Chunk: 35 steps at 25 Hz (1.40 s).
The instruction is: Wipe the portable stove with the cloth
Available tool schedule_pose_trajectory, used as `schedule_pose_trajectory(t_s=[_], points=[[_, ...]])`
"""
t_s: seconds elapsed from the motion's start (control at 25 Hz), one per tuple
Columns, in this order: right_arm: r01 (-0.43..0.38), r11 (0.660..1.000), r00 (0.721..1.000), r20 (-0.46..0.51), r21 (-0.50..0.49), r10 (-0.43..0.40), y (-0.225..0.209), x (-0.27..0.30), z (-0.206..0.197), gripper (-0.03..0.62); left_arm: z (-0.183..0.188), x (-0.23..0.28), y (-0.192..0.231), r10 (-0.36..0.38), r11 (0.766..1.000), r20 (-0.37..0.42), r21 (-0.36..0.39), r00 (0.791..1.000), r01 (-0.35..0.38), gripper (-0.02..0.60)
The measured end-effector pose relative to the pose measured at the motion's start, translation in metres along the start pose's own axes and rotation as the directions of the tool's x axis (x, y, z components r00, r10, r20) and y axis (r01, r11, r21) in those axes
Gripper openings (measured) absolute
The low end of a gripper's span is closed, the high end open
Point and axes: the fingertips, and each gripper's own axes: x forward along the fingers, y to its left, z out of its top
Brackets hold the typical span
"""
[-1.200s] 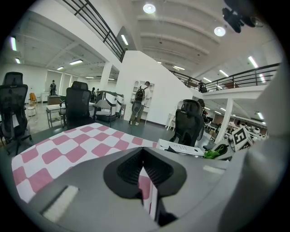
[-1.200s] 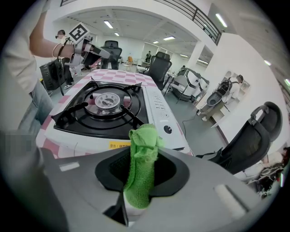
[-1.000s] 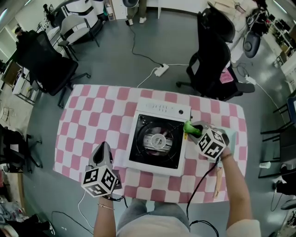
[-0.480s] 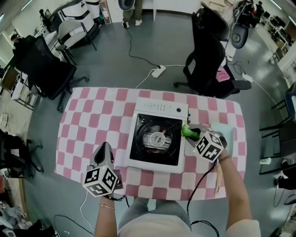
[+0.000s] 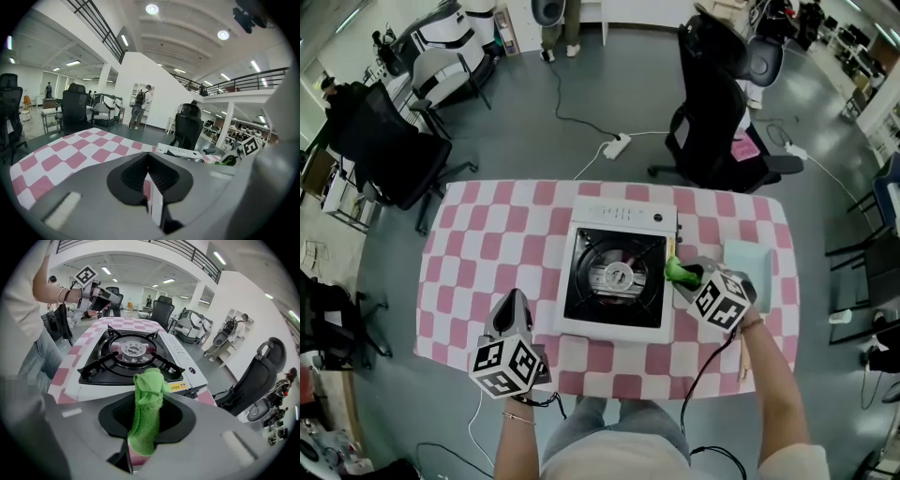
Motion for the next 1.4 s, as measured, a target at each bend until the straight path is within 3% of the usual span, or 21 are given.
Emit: schedule_pose_trajectory(t_s=[1.4], points=[[-0.027, 0.997, 0.999, -0.034, 0.066, 0.029, 0.082, -0.026, -0.005, 0.094, -0.003, 0.005, -0.017, -0.133, 0.991, -0.029, 0.003, 0.991, 0.134, 0.0]])
